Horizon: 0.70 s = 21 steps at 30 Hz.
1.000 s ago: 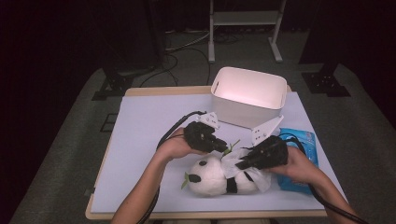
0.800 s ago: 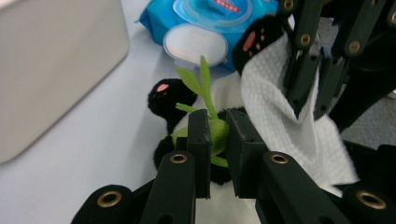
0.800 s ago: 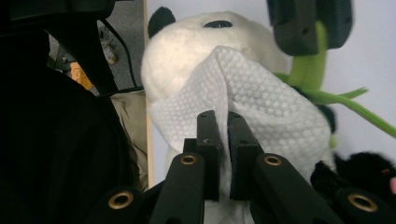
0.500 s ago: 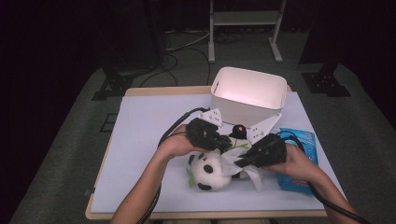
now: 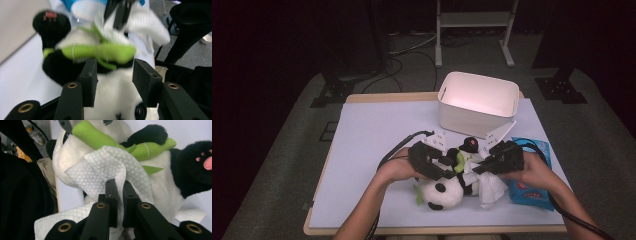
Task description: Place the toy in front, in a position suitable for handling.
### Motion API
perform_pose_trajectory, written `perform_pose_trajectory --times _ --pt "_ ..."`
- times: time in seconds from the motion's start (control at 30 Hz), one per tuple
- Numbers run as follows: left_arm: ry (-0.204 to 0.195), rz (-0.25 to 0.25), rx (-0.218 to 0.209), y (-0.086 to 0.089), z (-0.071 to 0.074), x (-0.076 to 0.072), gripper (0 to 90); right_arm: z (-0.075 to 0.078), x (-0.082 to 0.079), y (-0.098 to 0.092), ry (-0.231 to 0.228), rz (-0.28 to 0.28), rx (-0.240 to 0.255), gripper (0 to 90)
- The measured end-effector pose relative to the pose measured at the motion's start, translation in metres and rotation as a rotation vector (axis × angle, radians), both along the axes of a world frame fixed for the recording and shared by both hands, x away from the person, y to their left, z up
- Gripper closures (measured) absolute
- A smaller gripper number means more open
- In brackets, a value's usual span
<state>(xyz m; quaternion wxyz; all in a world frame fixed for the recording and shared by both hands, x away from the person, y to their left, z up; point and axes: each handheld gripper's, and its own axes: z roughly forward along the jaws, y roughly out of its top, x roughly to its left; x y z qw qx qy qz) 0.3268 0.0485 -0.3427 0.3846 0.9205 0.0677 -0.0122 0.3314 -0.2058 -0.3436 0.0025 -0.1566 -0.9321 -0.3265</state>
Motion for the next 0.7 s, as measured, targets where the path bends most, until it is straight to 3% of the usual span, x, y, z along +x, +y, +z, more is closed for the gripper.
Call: perform_pose_trajectory --times 0.13,0.43,0.5,0.57,0.7 --pt "-0.014 0.009 -0.024 0.006 -0.006 -0.006 50.4 0.0 0.001 -0.005 0.0 -0.008 -0.002 84.8" --pt "-0.06 0.056 0.017 0.001 -0.01 -0.001 48.4 -0.01 -0.009 -0.006 0.064 0.014 -0.038 84.8" --pt "-0.105 0.089 0.028 0.003 -0.009 0.003 49.8 -0.016 -0.013 -0.004 0.088 0.033 -0.033 84.8" --pt "-0.091 0.091 0.035 0.004 -0.009 0.006 49.7 -0.019 -0.016 0.0 0.104 0.051 -0.038 84.8" --pt "-0.098 0.087 0.037 0.005 -0.008 0.005 47.6 -0.02 -0.017 0.007 0.088 0.061 -0.048 84.8"
